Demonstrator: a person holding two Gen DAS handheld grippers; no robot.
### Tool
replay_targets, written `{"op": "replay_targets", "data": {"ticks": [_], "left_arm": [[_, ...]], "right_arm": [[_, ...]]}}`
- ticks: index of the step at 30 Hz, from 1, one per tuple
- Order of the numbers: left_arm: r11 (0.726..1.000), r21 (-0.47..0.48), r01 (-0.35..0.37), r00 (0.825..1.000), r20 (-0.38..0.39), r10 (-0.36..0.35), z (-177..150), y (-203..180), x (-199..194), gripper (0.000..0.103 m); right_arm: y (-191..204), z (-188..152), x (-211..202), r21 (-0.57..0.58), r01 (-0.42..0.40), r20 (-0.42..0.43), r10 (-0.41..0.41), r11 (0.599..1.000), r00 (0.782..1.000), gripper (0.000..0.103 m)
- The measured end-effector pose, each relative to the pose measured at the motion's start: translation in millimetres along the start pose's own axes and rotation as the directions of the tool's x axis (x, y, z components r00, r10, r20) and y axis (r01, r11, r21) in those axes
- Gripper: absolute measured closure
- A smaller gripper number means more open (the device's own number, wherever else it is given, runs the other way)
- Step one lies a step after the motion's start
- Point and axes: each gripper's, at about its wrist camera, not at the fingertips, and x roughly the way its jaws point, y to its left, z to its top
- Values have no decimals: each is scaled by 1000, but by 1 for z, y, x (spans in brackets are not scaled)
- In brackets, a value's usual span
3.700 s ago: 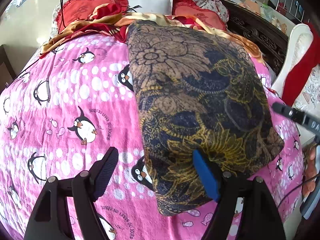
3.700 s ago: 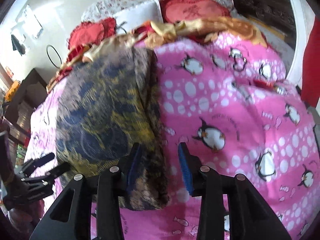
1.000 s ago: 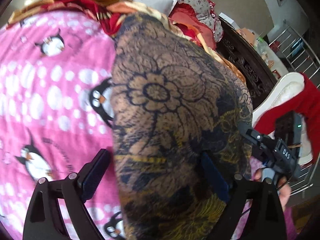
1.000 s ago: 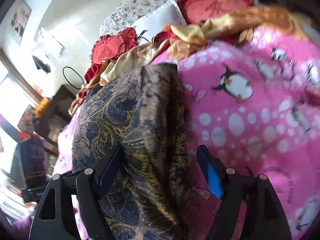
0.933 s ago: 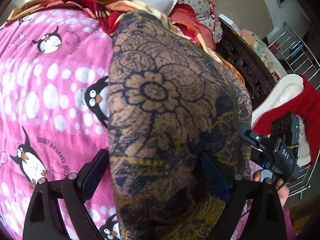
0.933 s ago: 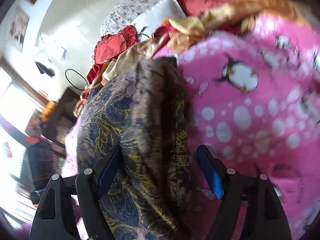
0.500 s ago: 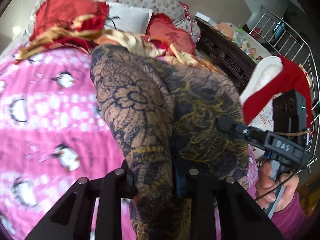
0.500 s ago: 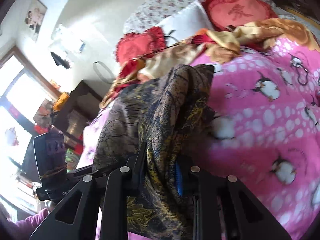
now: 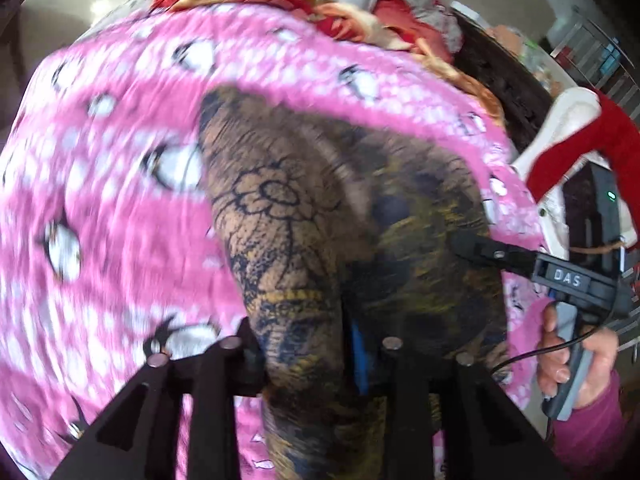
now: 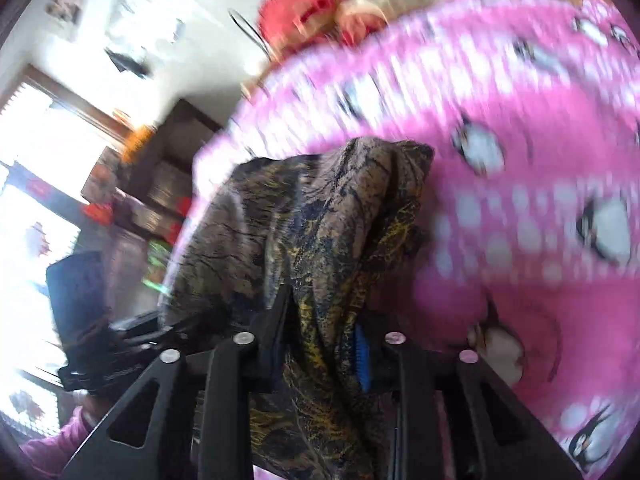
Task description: Fold small clothes
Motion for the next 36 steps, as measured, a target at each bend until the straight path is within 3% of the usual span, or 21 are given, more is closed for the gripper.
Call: {"op": "replay_targets", "data": {"ticks": [2,6,9,12,16,19,25,36], "left_arm": [[999,-13,-29,999,25,29,-5,3,-5,53],[993,-11,-115,987,113,115,-8,3,-25,21],[984,-17,-178,968,176,179,-14,3,-37,14],[973,-20,-228,953,201,227,-12,-3,-40,14],[963,-16,-269,940,212,266,-18,-10,-46,14],[954,-15,-299,926,236,294,-20,-18,-52,14],[949,-32,-315,907,284,311,-22,-25,-66,14],[959,-24,-282,895,354,272,-25,-39,-88,14]], "right_arm": [[-3,-5,-9,-3,59,31,-59,998,998,66],[12,-6,-51,-67,209,112,-200,976,973,66],[38,-6,-67,-169,187,135,-165,968,977,66],[64,-16,-55,-254,167,122,-140,953,983,66],[64,-27,-8,-254,295,99,-279,921,955,67],[48,-32,13,-216,336,65,-330,917,942,67],[63,-40,-19,-190,338,129,-318,922,939,67],[94,-54,-61,-183,473,259,-422,862,869,61]]}}
